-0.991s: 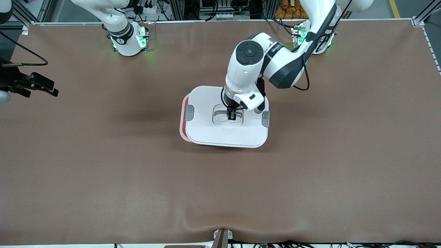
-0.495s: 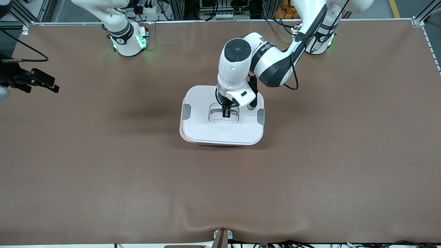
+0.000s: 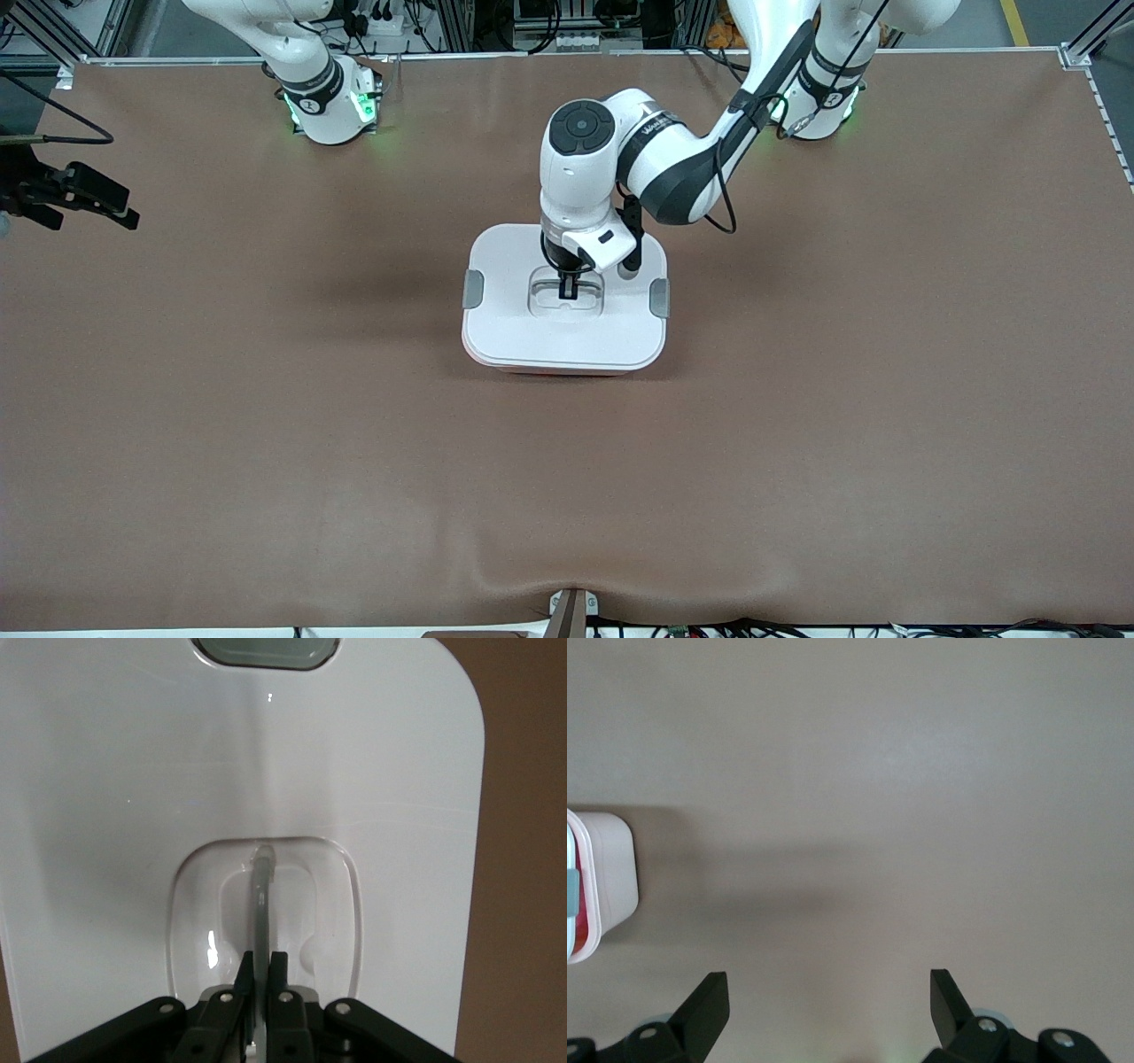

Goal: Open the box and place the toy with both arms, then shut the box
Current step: 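Lower the lid onto the box base with the left gripper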

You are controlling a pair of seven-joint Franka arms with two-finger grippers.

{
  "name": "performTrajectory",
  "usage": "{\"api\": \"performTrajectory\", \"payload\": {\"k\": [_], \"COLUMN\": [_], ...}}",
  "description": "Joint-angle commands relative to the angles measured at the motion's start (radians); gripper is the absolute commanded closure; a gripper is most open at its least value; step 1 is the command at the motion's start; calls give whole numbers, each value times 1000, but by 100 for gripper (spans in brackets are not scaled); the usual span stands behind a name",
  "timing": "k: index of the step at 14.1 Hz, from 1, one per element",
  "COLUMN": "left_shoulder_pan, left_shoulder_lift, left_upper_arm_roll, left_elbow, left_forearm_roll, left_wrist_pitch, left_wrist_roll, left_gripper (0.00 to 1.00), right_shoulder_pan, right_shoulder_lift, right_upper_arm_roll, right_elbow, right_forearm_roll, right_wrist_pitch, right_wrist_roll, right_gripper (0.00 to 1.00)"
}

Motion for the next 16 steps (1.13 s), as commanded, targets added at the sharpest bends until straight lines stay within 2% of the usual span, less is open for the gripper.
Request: {"api": "performTrajectory", "payload": {"k": [1, 16], "left_shoulder_pan": [-8, -24], "left_shoulder_lift": [7, 36], "left_upper_arm_roll": [7, 8], "left_elbow": [20, 18], "left_forearm_roll": [26, 41], "left_wrist_pitch": [17, 55], "left_wrist_roll": [-20, -55], "left_gripper": [100, 100], "right_shoulder_pan": [17, 4], "right_shoulder_lift": [1, 29], "right_upper_arm_roll": [-2, -1], "right_elbow": [17, 19], "right_forearm_roll": [-23, -8], "right_wrist_pitch": [-20, -21], "right_wrist_roll": [21, 30], "right_gripper": [0, 0]}}
